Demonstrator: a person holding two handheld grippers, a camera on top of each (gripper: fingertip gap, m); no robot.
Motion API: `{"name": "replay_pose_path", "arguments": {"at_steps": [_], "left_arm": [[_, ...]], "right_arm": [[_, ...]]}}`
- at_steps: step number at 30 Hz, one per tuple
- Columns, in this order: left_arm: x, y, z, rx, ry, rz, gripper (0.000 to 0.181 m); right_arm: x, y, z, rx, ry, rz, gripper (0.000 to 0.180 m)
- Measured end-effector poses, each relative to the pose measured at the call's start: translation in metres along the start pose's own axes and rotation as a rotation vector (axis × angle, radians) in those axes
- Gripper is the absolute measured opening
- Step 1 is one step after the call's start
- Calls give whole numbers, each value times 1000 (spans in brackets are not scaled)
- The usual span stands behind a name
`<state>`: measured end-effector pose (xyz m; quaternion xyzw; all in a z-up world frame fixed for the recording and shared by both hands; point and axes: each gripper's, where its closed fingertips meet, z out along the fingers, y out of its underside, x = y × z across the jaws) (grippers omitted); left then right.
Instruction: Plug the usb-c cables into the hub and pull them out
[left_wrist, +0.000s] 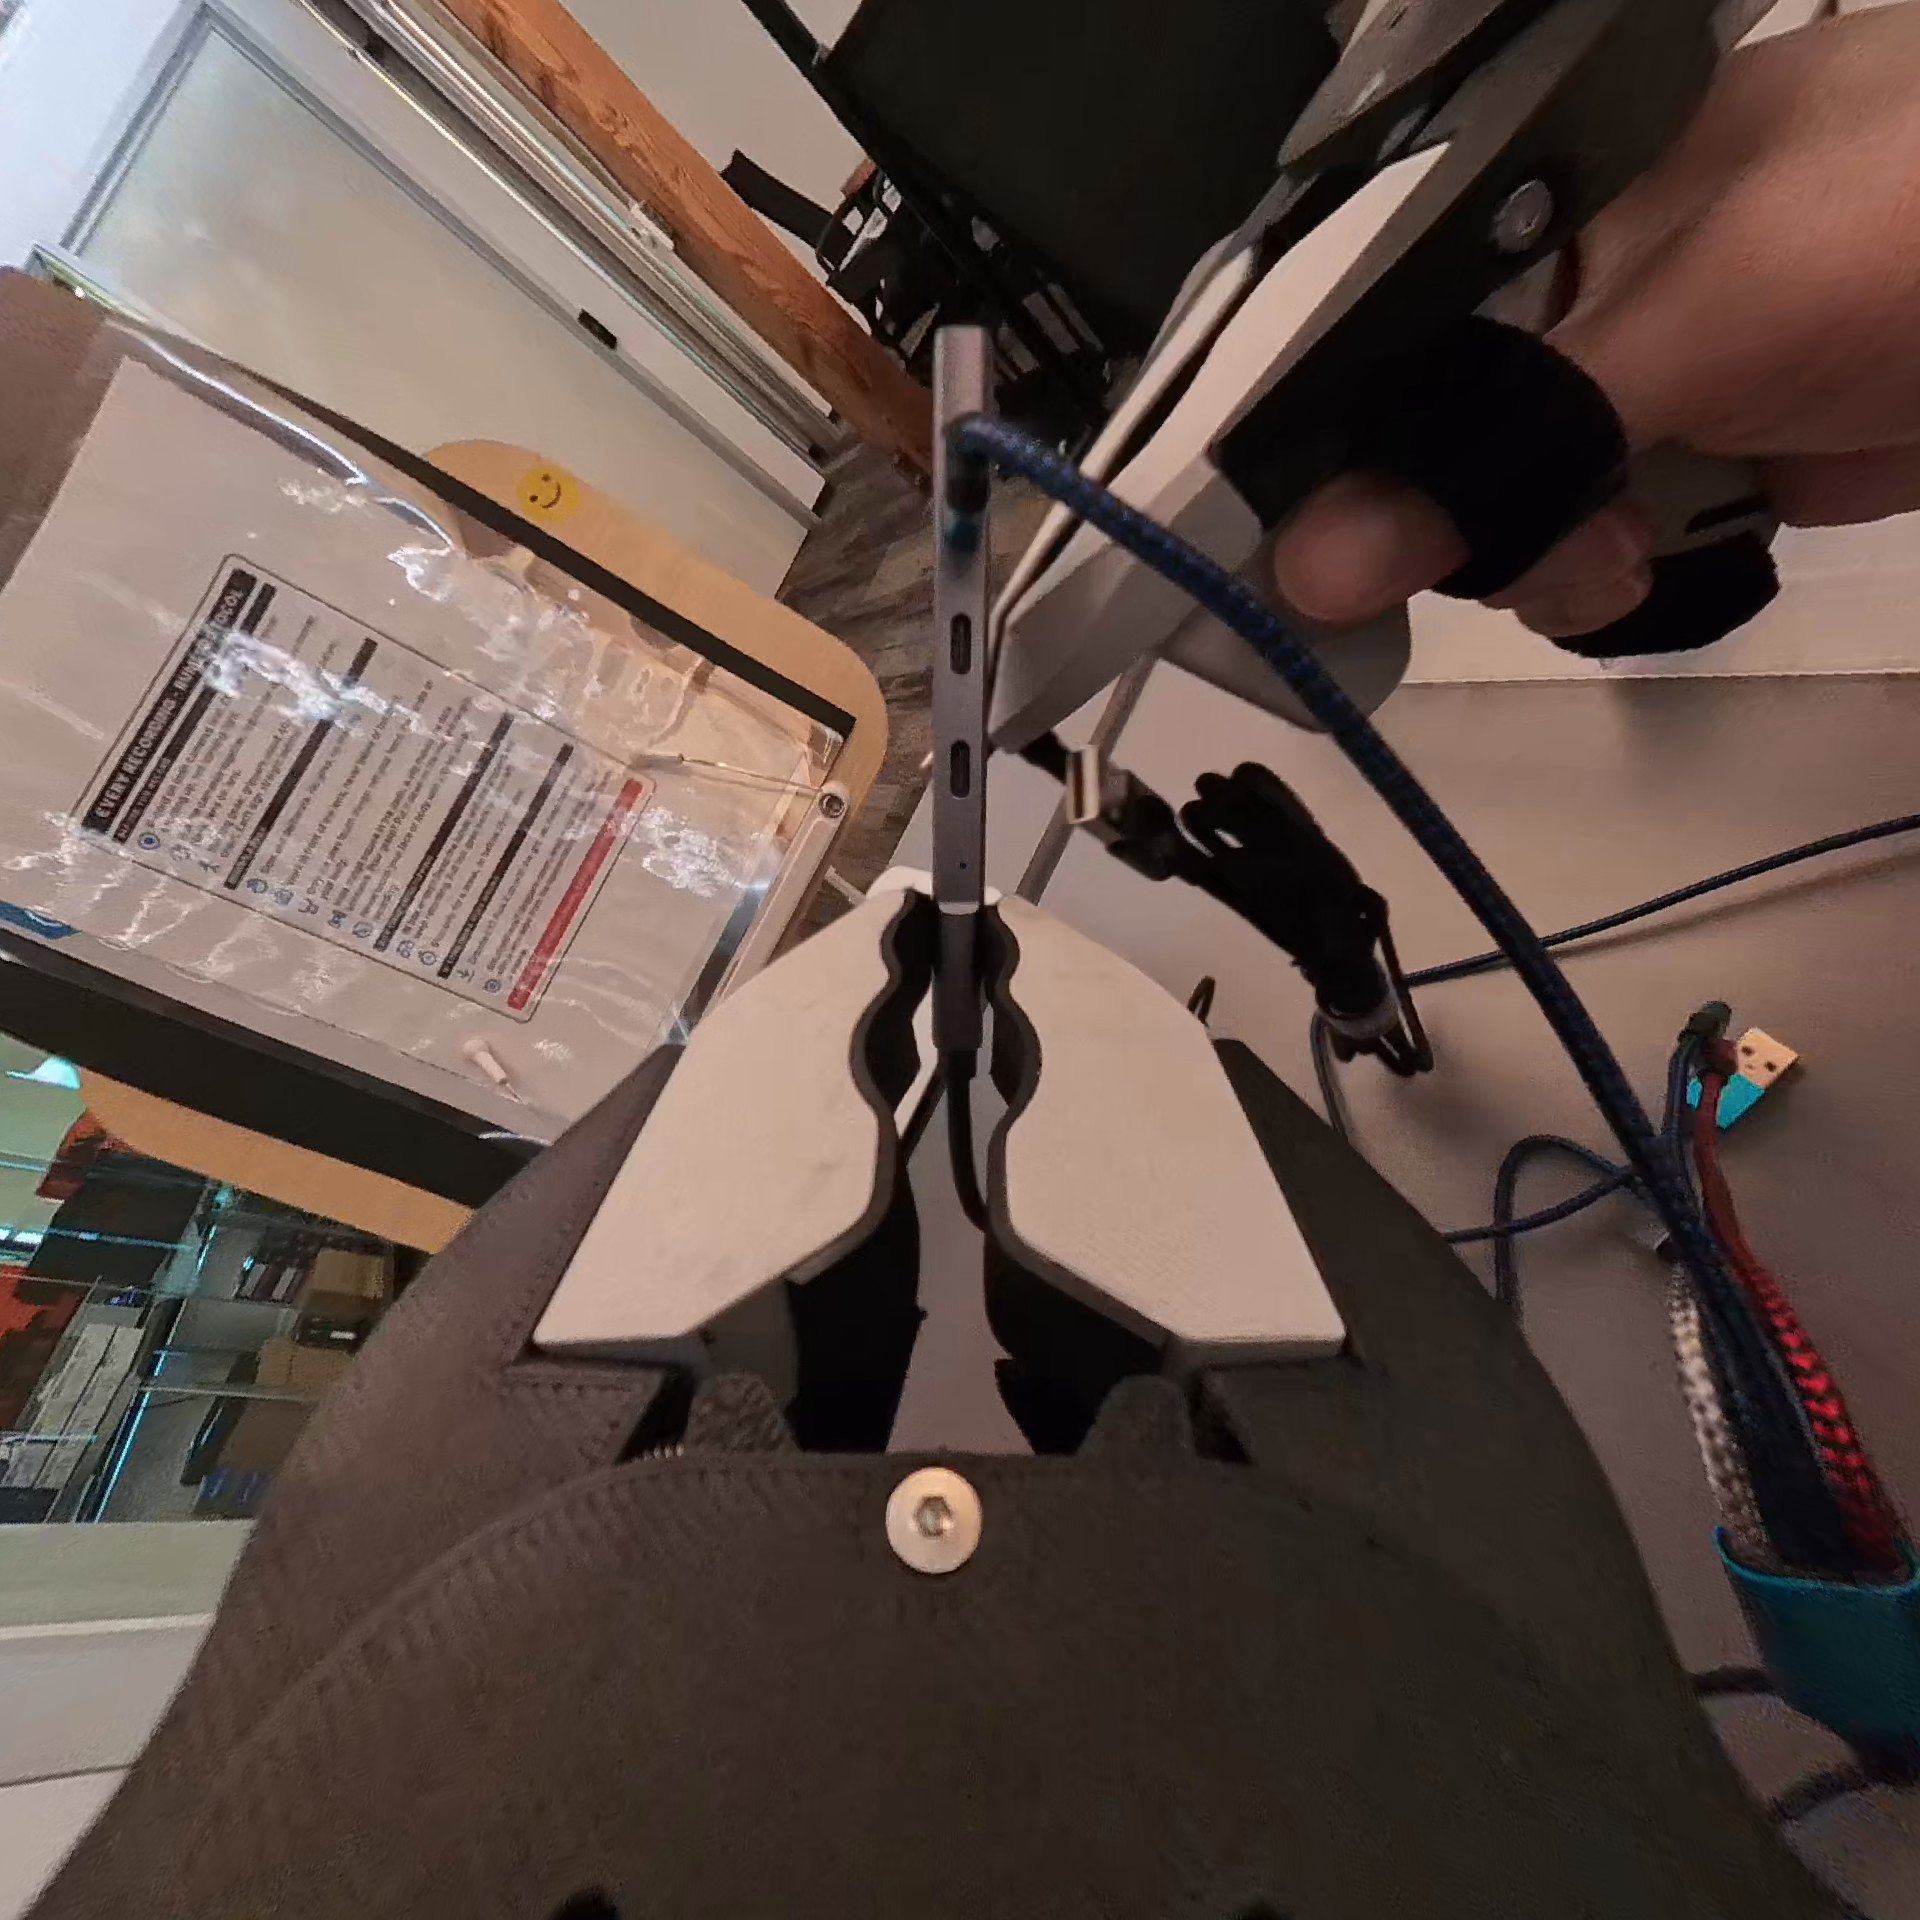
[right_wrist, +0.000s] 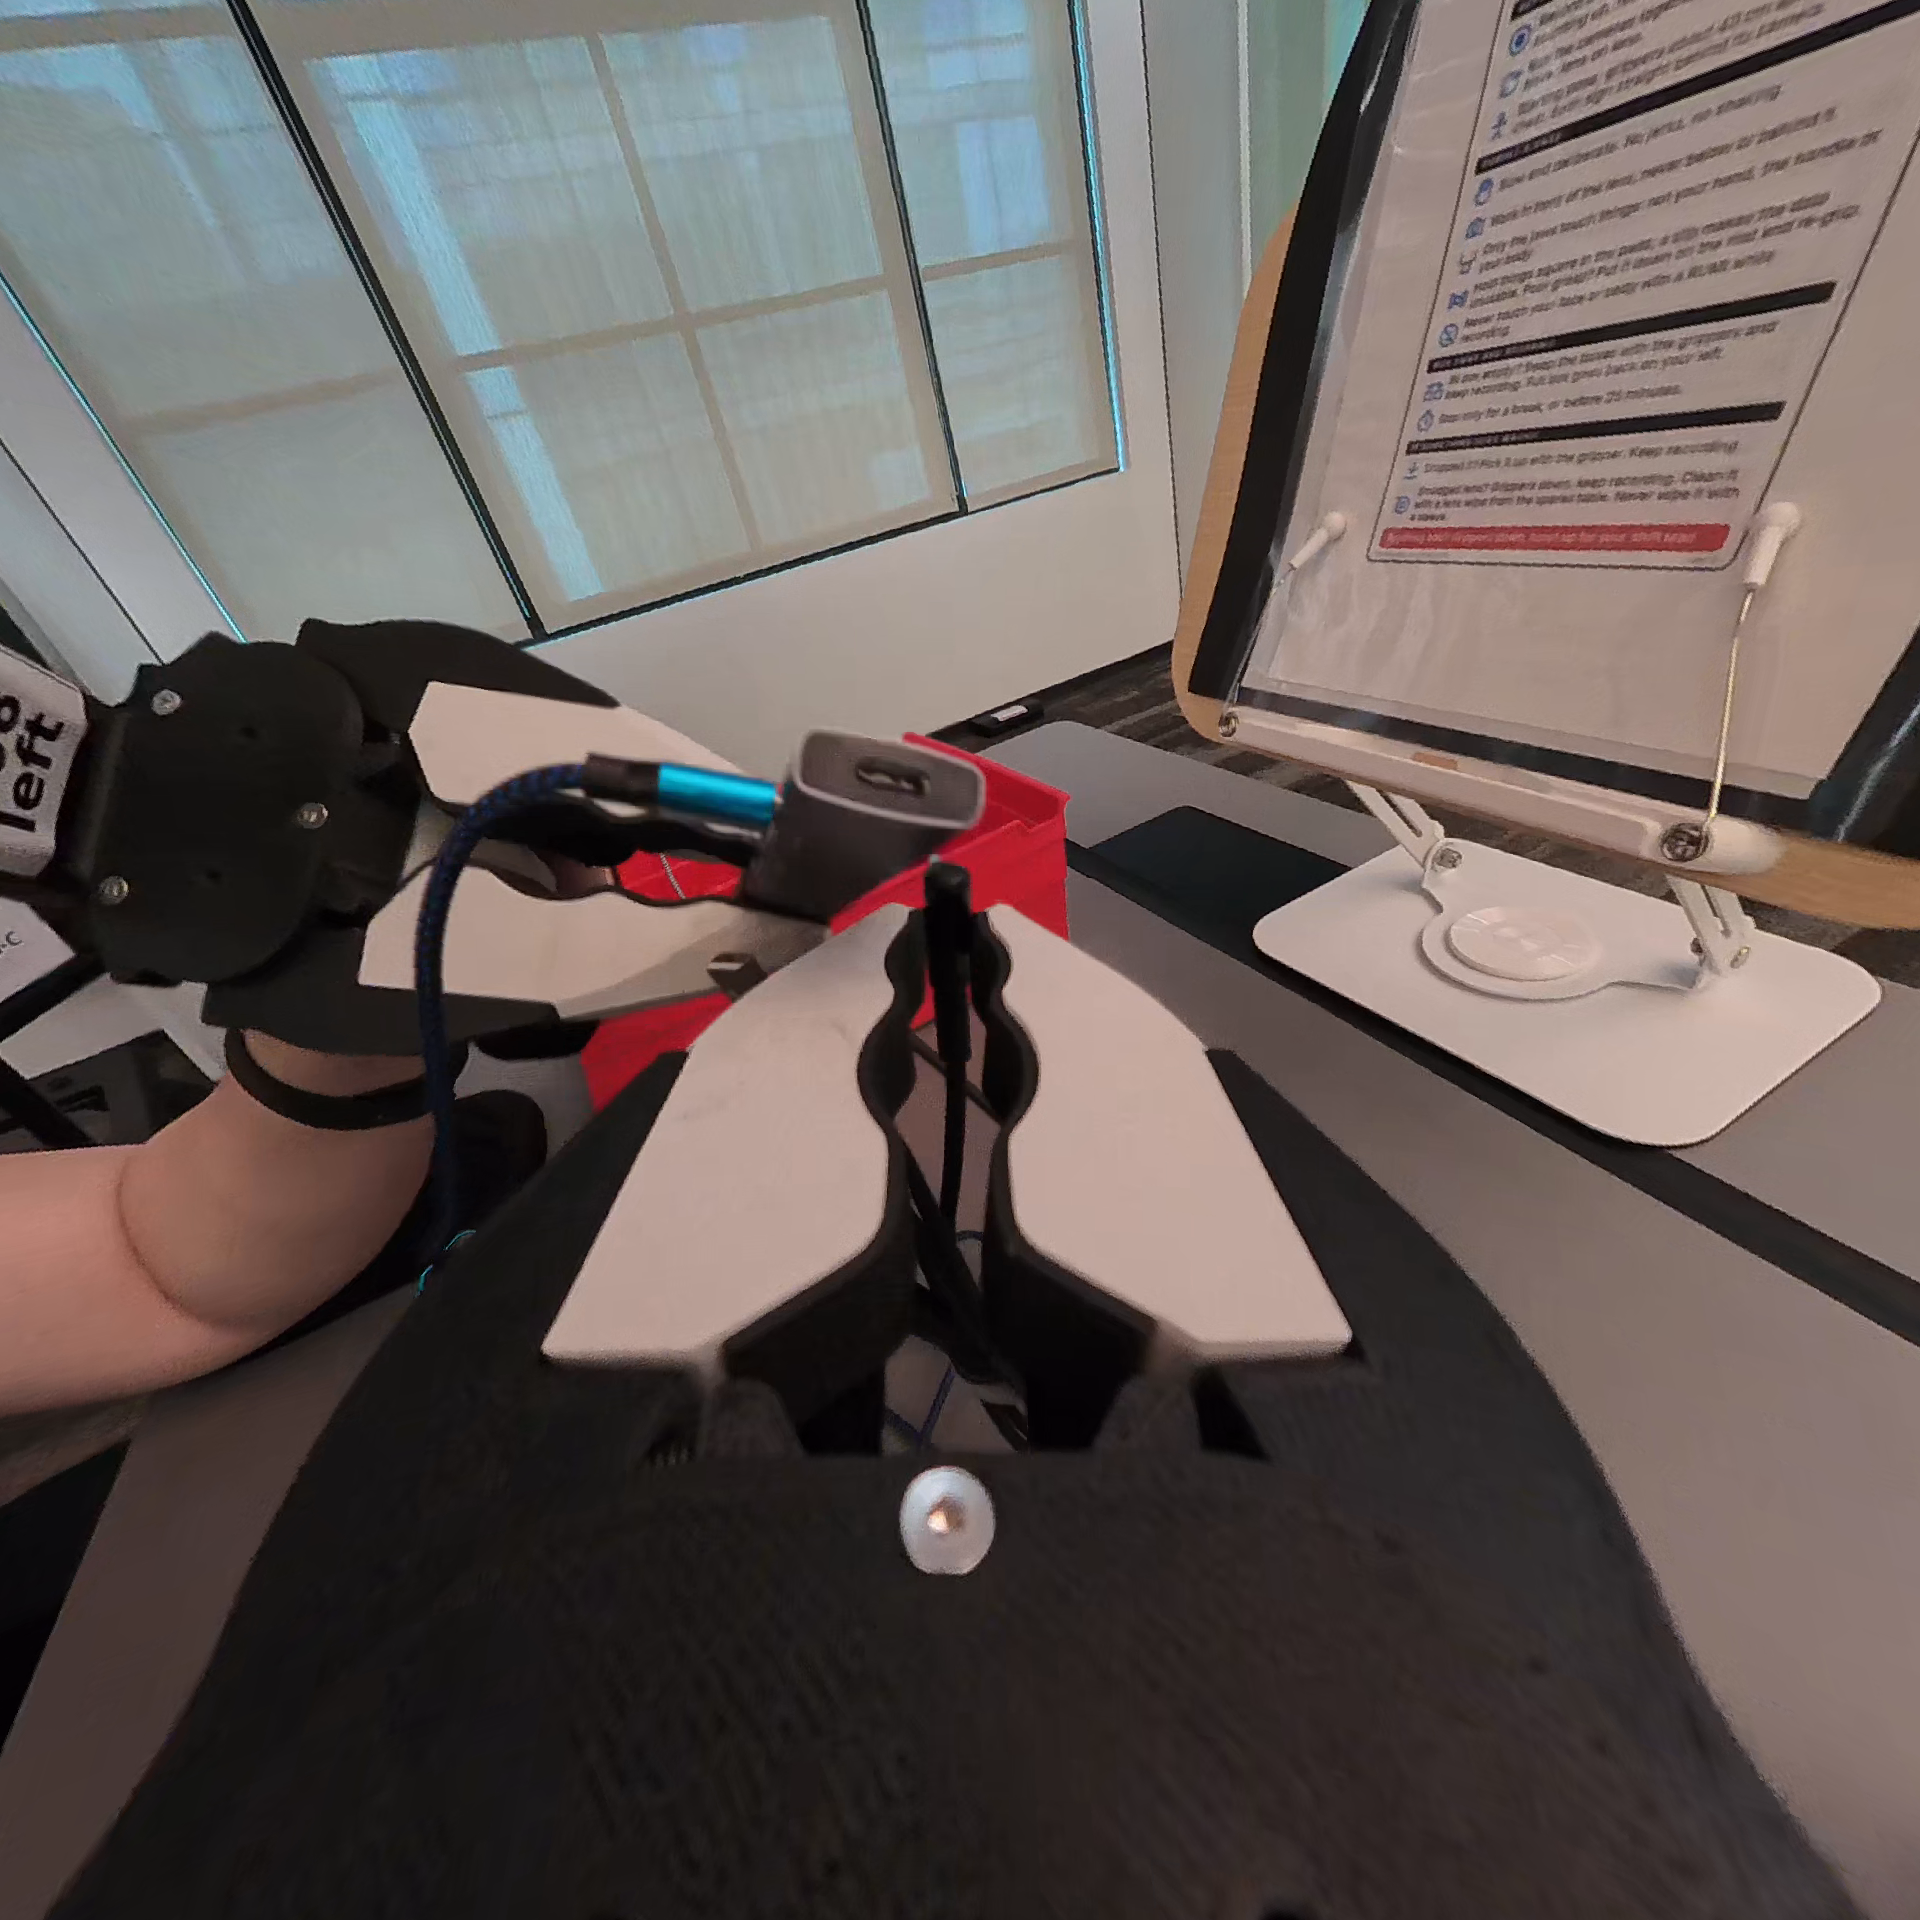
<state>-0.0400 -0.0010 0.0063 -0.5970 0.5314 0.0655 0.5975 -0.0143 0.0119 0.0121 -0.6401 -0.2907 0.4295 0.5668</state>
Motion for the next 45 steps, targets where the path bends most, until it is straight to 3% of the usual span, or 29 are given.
{"name": "replay_pose_path", "arguments": {"at_steps": [9, 18, 27, 35, 39, 45], "left_arm": [[-39, 13, -17, -18, -77, -48, 9], [-52, 5, -13, 123, -203, -223, 9], [-36, -3, -6, 182, -106, -265, 9], [-54, 11, -13, 114, -201, -10, 9], [-62, 24, -17, 34, -261, 236, 9], [-66, 31, -20, -24, -314, 404, 9]], "right_arm": [[8, -7, -7, 8, 66, -14, 7], [-49, -41, -6, 161, -37, -43, 8], [-50, -41, -5, 181, -23, -29, 8], [-40, -43, -12, 128, 32, -138, 8], [-37, -43, -16, 48, 140, -402, 7], [-40, -43, -20, -59, 303, -825, 8]]}}
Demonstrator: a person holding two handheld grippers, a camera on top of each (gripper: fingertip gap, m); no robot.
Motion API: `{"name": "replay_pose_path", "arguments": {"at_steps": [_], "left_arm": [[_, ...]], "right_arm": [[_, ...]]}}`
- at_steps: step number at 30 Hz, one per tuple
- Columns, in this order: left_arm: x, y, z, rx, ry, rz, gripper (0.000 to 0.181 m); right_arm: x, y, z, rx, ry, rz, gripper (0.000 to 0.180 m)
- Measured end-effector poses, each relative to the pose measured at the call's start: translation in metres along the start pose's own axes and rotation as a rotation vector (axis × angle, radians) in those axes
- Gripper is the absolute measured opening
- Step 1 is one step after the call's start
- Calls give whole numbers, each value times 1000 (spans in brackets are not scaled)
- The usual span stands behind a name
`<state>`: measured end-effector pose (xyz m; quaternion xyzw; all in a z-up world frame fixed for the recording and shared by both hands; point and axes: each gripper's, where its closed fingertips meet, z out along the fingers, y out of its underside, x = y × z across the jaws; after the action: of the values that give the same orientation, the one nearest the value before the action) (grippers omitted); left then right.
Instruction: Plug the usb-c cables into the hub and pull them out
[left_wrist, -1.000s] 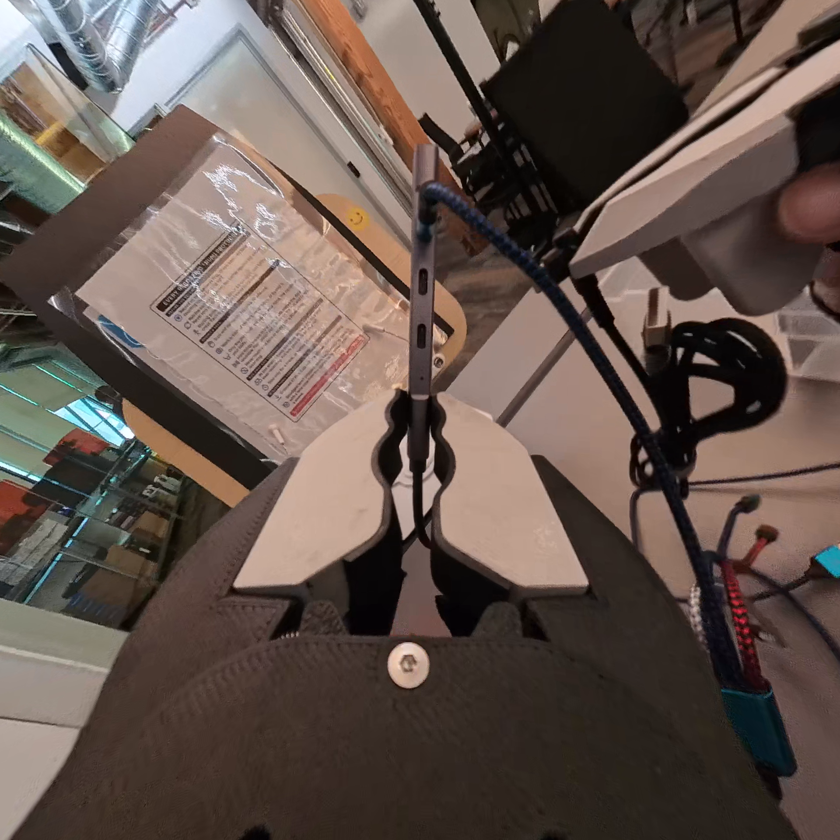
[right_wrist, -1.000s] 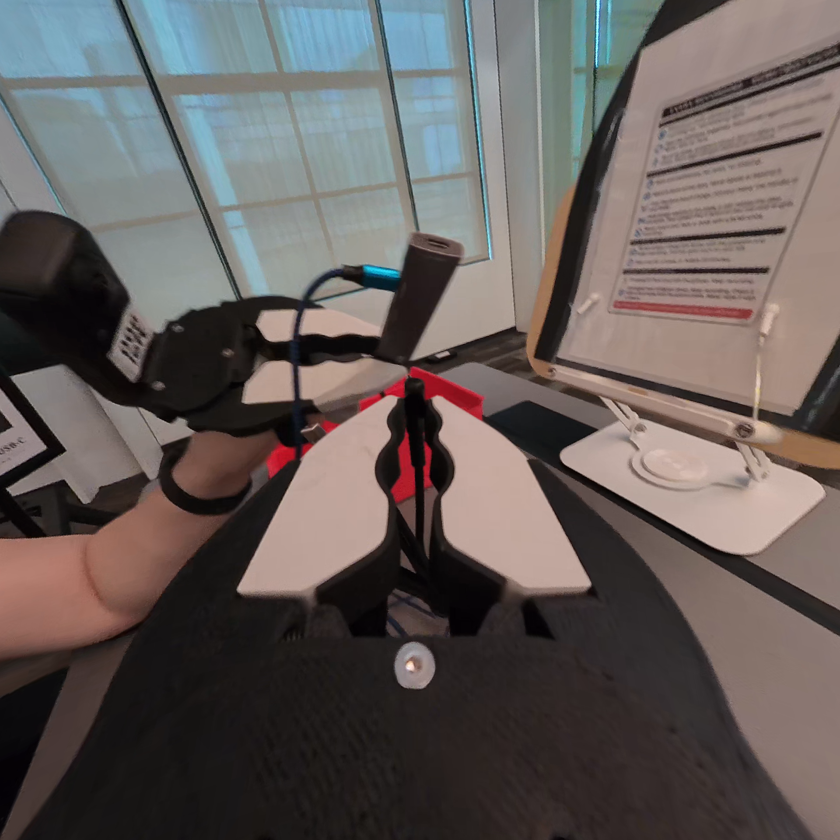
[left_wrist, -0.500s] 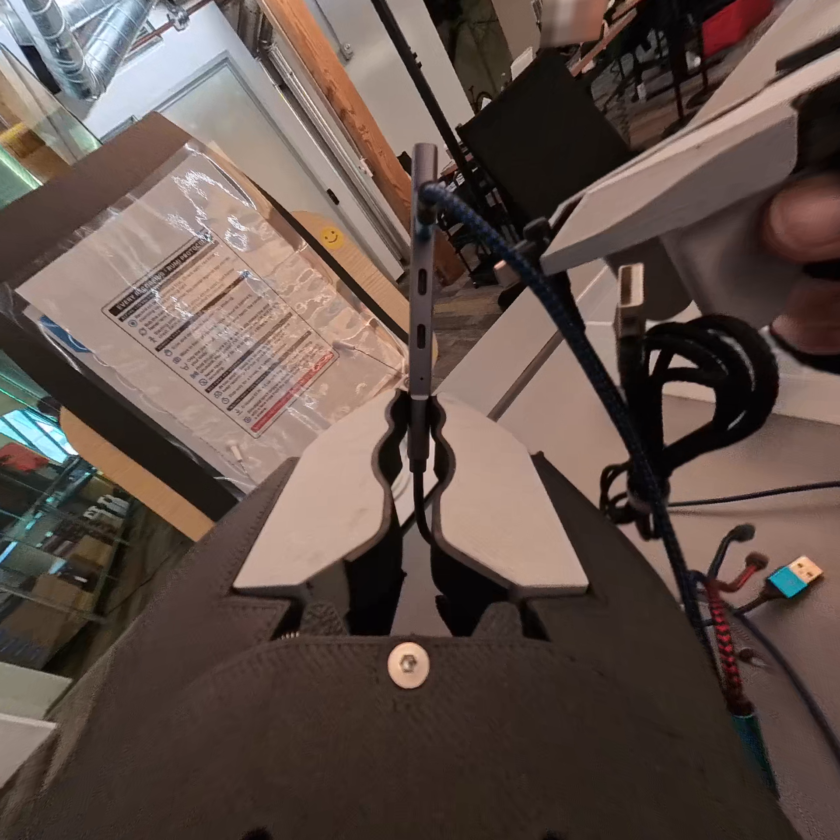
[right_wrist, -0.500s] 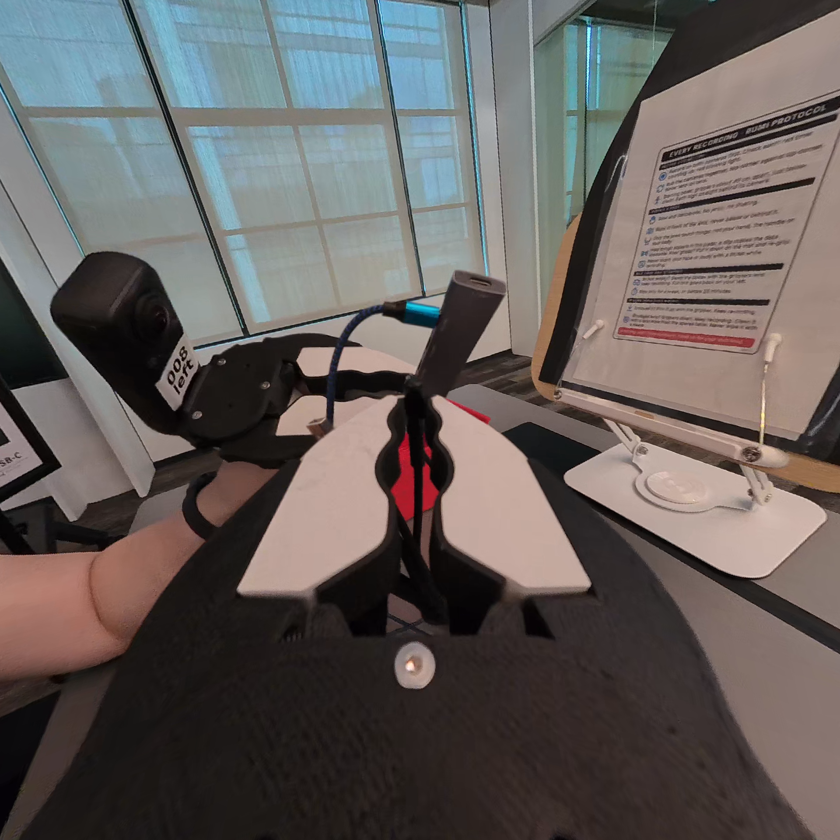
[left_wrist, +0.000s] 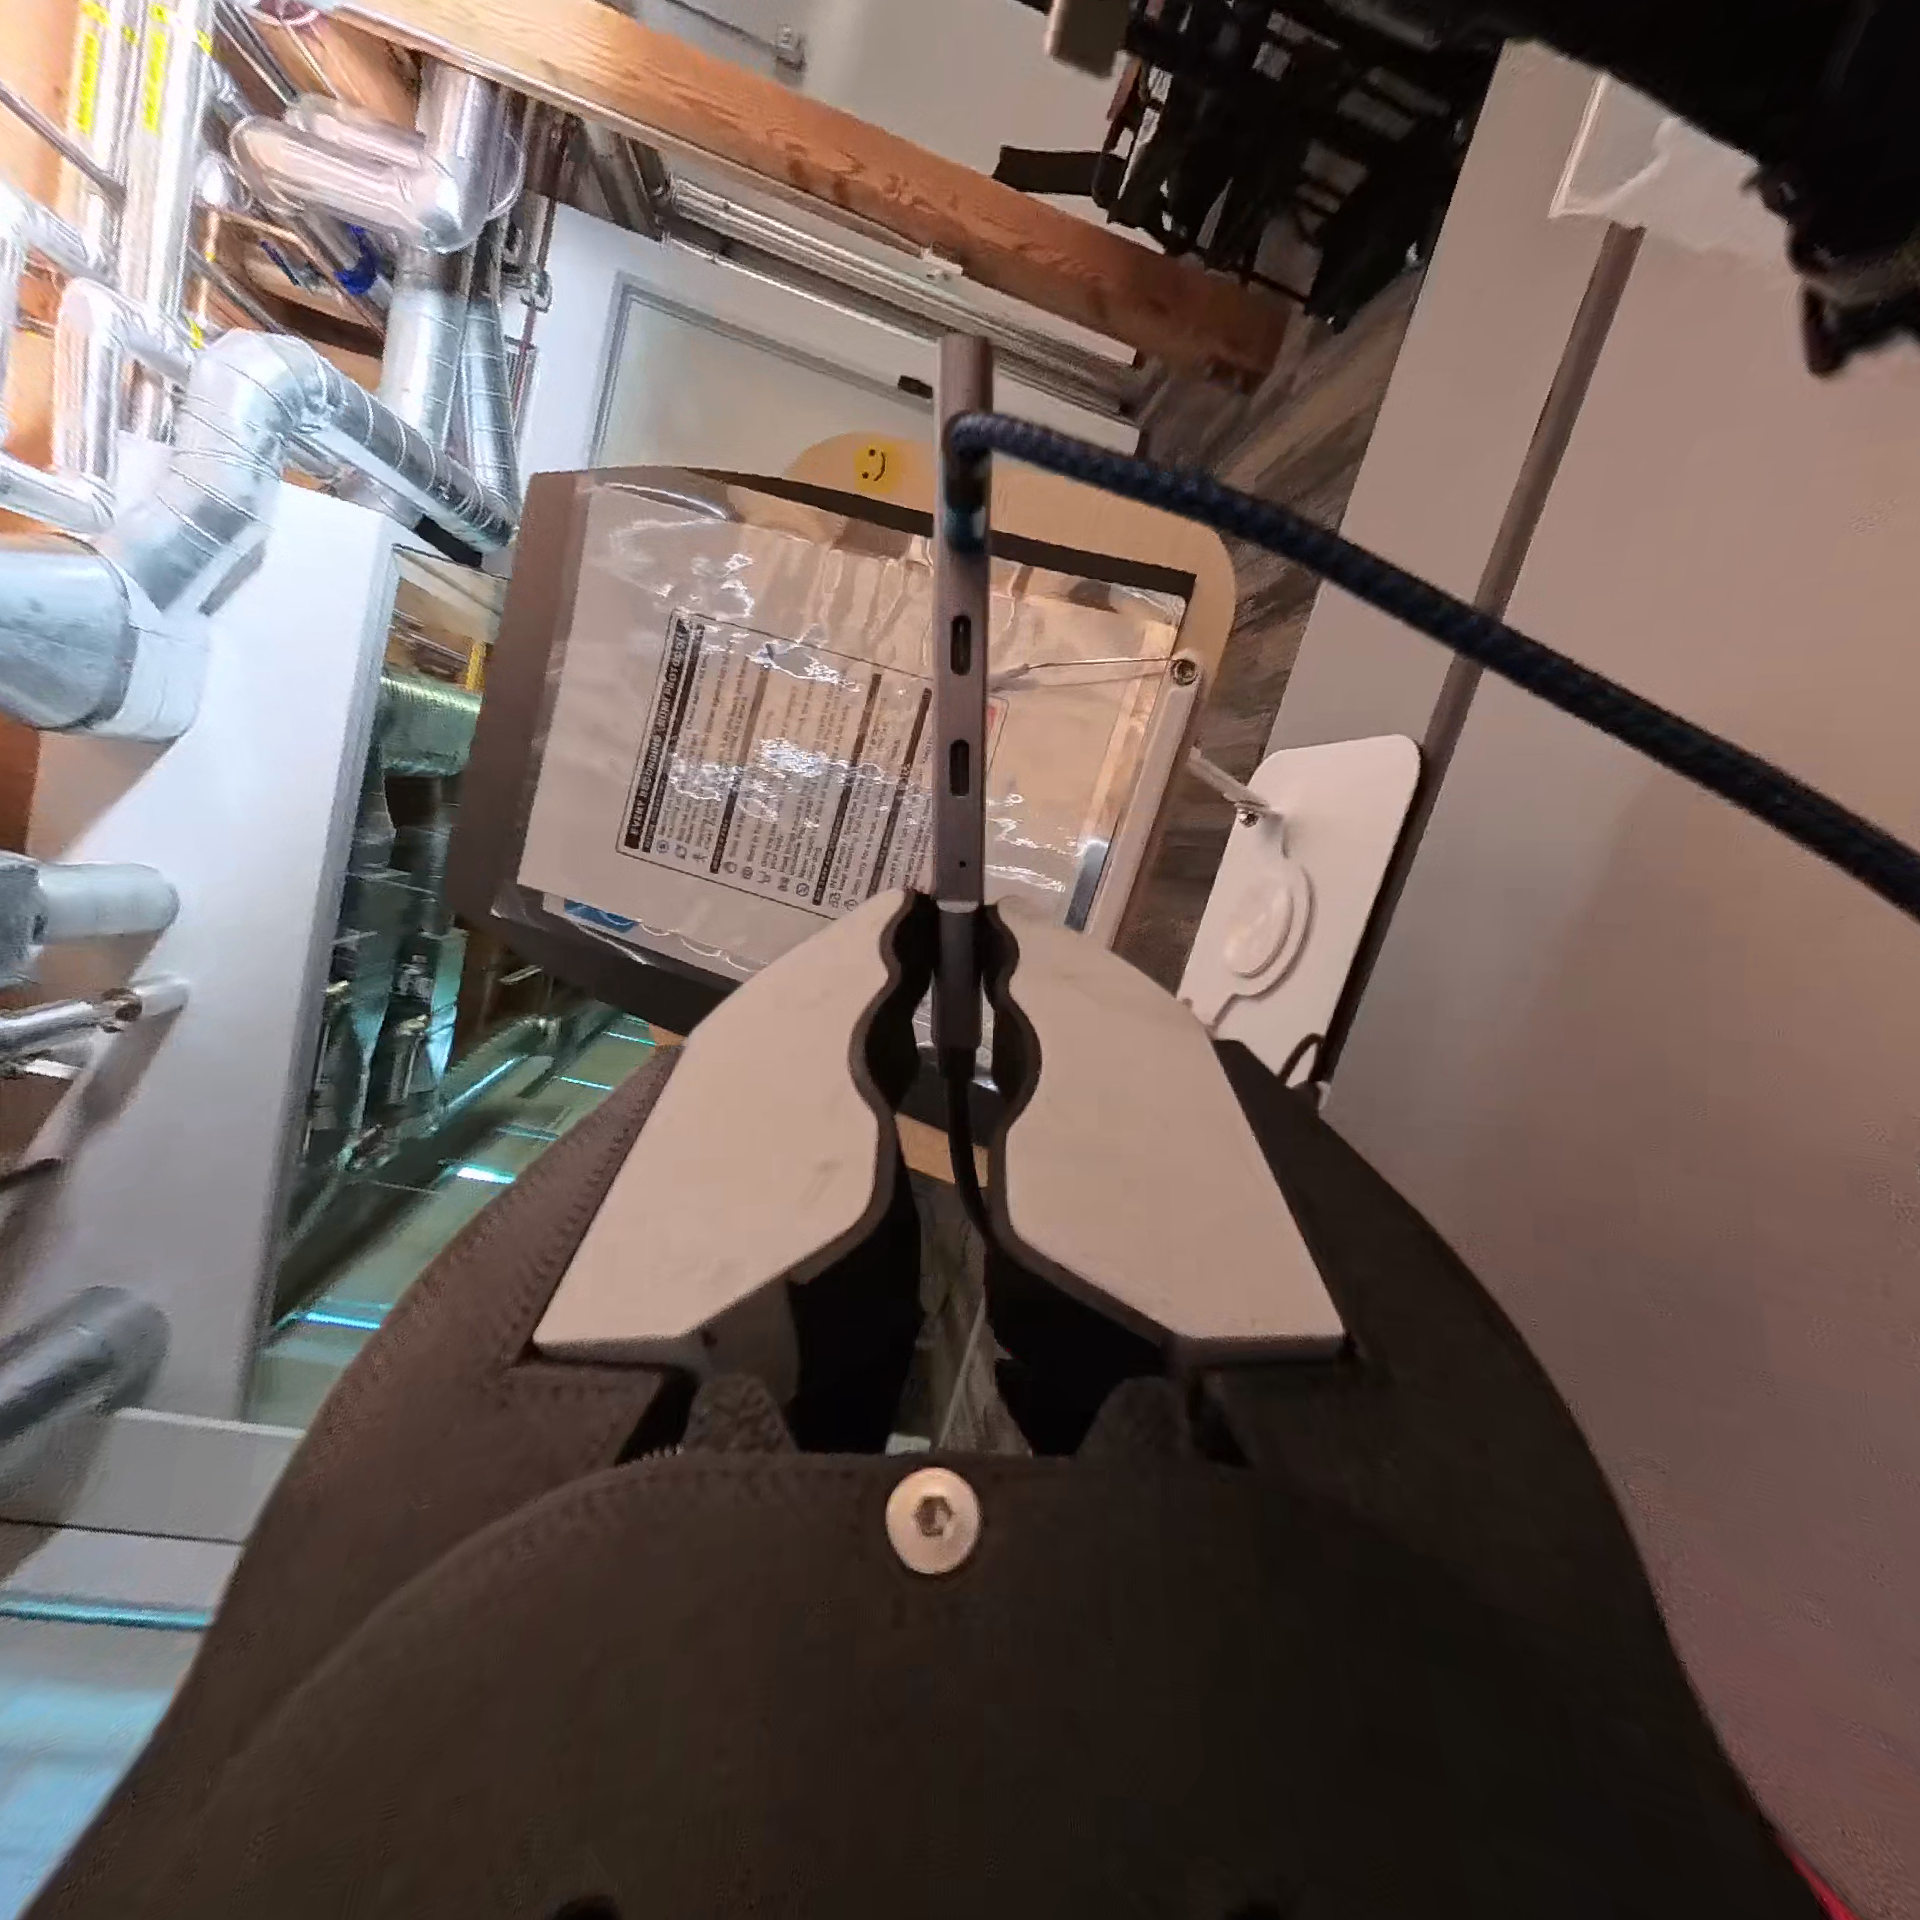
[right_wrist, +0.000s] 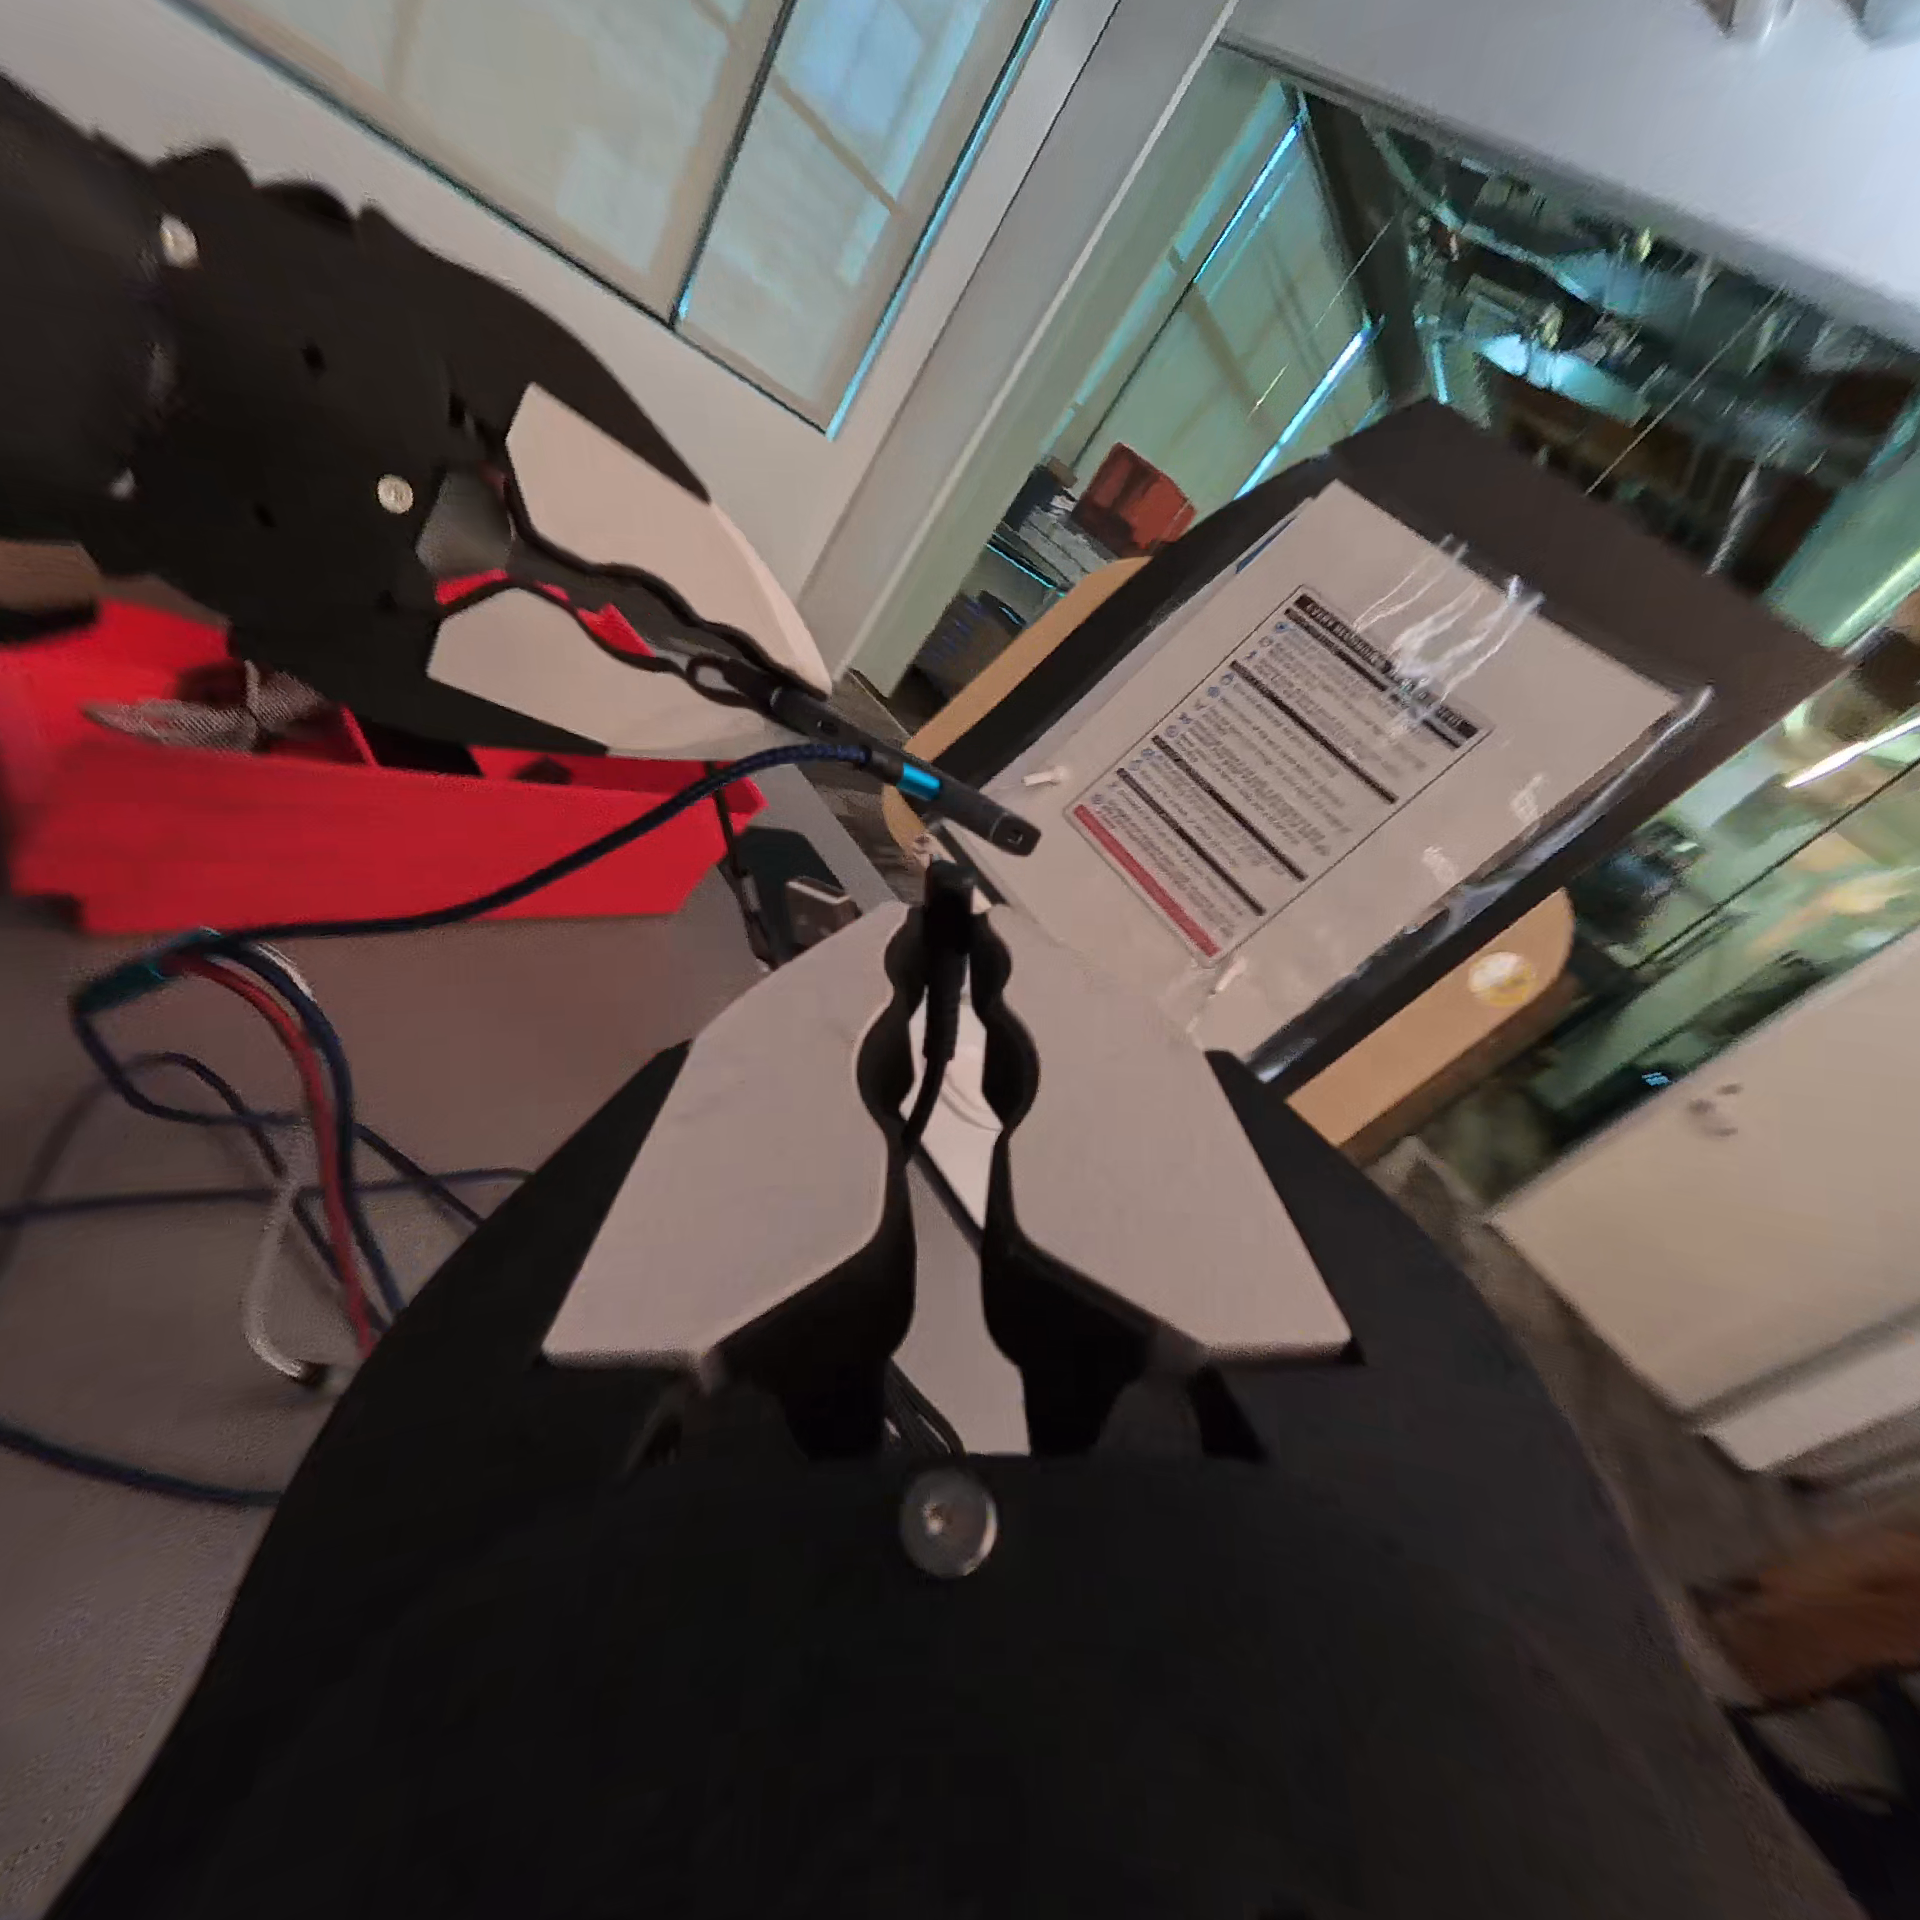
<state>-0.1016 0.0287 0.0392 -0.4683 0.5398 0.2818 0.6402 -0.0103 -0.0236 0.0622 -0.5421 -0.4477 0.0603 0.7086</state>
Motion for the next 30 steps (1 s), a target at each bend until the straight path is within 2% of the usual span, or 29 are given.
{"name": "replay_pose_path", "arguments": {"at_steps": [6, 14, 18, 21, 30], "left_arm": [[4, -7, 1, 7, -4, 43, 9], [0, -5, 1, 3, -16, 19, 9], [-7, -6, 0, 11, -41, -62, 9], [-9, -15, 1, 48, -45, -199, 9], [9, -42, 7, 149, 52, -664, 9]], "right_arm": [[-11, 8, 8, -70, 14, -130, 8], [-15, 12, 12, -91, -3, -130, 8], [-14, 12, 12, -81, -11, -80, 8], [-13, 8, 12, -34, -40, 48, 8], [-11, -4, 13, 214, -235, 709, 8]]}}
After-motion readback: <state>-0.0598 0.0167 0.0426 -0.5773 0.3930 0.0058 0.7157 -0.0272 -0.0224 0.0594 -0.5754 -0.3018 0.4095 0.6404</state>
